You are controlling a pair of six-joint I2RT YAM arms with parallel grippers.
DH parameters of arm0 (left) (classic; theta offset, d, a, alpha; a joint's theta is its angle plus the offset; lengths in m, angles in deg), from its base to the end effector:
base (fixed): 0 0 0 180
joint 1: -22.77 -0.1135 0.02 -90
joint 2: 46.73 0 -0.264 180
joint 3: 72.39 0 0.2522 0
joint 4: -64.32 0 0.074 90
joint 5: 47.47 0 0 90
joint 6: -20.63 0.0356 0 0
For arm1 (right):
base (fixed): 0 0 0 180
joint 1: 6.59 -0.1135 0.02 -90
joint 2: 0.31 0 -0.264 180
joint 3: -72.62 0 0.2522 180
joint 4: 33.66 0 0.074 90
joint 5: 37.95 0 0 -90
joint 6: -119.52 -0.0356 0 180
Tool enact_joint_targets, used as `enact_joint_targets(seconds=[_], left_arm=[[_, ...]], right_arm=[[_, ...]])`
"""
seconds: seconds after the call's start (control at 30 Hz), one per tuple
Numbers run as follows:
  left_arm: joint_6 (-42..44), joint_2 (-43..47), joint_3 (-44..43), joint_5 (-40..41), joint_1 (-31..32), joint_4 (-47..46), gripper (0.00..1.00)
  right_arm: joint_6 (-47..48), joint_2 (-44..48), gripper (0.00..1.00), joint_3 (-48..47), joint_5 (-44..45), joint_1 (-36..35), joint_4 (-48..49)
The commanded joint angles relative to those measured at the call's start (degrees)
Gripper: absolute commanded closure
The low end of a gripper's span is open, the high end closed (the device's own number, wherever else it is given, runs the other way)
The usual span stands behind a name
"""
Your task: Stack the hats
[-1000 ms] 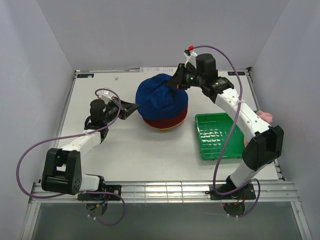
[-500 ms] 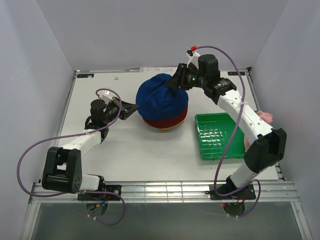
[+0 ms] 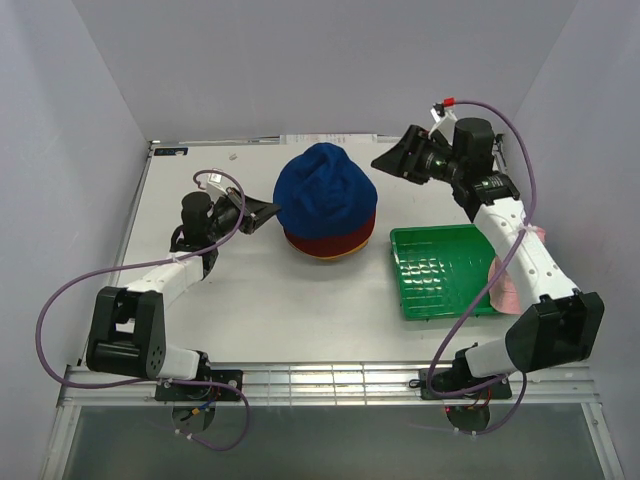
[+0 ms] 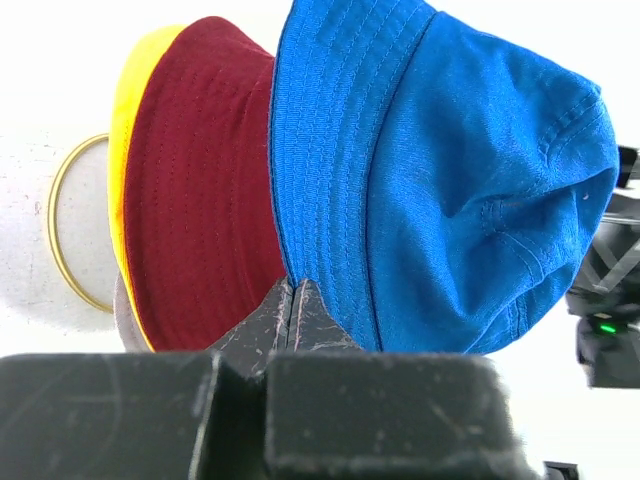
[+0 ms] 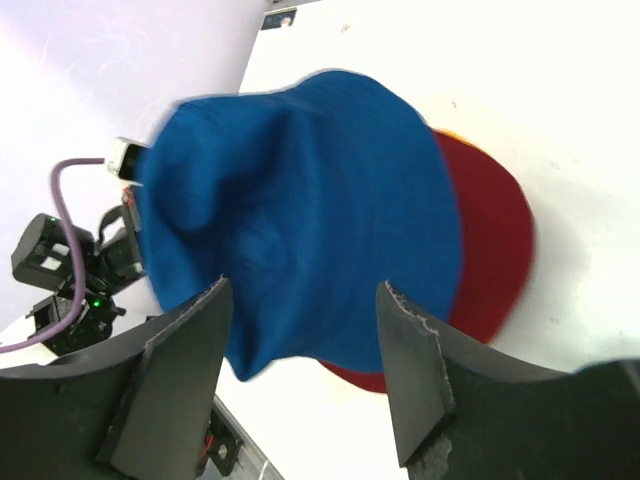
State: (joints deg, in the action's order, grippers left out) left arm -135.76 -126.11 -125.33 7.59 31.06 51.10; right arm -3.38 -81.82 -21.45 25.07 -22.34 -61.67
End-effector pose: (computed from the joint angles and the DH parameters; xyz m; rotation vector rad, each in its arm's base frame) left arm 0.2916 -0.0631 0.2371 -0.5237 1.9479 -1.4303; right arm 0.3124 0.1049 0.4013 -0.0599 1.9351 1.0134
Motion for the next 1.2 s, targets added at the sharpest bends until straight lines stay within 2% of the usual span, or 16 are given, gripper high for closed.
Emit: enact_joint_targets(seconds=[0.0,0.17,0.33,0.63,0.73,0.87,1.03,1.07,1.17], left_arm=[[1.3,-0.3,-2.0,-0.9,-0.4,-0.5,1.00],[1.2,-0.8,-1.9,-0.7,-0.4,-0.4,1.00],[1.0,-1.3,-2.2,-0.6,-0.4,-0.2,1.00],[0.6,-1.9,-2.9,-0.7,-0.4,0.1,1.00],[0.6,-2.2,-3.1,-0.7,-0.4,0.1,1.00],[0.2,-2.6,-3.6,-0.7,-0.4,0.1,1.00],[-0.5,-3.4,-4.2,-0.8,-0.4,0.2,1.00],[-0.8,-3.6,-4.3,-0.8,-0.5,0.3,1.00],[-1.5,-3.7,-4.4,-0.9,-0.5,0.3,1.00]], right_arm=[[-5.6,0.8,0.36,8.1,-10.0,4.5,9.1],[-11.4,-0.7,0.37,16.3,-15.0,6.0,17.9],[-16.5,-3.6,0.37,20.0,-17.0,6.3,25.8],[-25.4,-8.7,0.37,22.9,-17.7,6.4,38.2],[-27.6,-9.9,0.41,23.4,-17.8,6.4,40.9],[-28.8,-11.1,0.51,23.6,-17.8,6.4,42.2],[-29.3,-11.6,0.76,24.1,-17.1,6.4,41.8],[-29.1,-11.6,0.82,24.0,-16.5,6.4,40.9],[-26.3,-11.7,0.90,22.4,-14.6,6.4,33.5]])
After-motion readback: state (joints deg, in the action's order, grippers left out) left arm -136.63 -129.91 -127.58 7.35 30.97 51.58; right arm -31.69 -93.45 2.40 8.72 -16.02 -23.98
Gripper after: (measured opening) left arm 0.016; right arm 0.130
